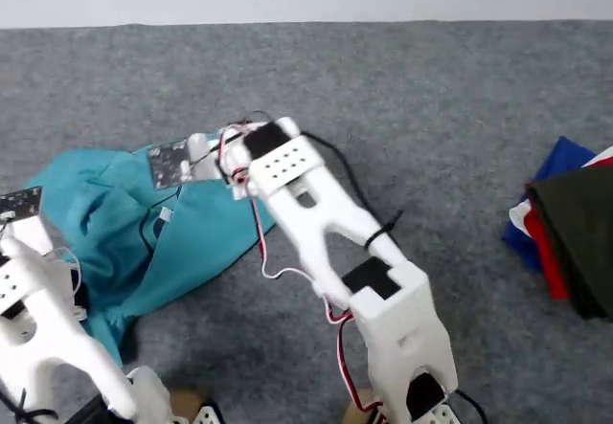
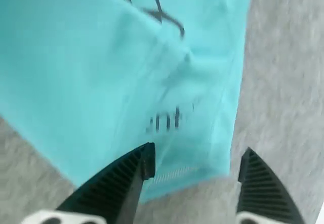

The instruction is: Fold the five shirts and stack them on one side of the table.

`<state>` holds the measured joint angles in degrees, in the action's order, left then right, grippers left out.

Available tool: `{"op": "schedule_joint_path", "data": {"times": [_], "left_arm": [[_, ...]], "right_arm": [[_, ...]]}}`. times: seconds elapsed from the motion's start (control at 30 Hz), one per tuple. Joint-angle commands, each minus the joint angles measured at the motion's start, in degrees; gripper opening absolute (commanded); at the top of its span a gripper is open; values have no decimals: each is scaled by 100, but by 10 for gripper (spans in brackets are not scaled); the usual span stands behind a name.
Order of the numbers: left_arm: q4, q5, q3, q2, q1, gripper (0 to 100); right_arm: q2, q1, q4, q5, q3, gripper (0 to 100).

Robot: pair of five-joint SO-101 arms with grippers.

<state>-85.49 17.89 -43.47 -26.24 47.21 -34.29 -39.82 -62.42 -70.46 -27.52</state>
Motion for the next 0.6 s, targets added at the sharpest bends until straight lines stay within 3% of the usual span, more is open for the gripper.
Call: {"op": "schedule_joint_path", "data": {"times": [0.0, 0.17, 0.57], "left_arm": [[237, 35, -66, -167, 9, 2], [299, 35, -136, -167, 9, 2], [299, 44, -136, -167, 9, 2]], "right_arm": [[-66, -251, 409, -352, -70, 286], [-303, -514, 884, -448, -70, 287], [-1024, -796, 875, -1204, -70, 284]]}}
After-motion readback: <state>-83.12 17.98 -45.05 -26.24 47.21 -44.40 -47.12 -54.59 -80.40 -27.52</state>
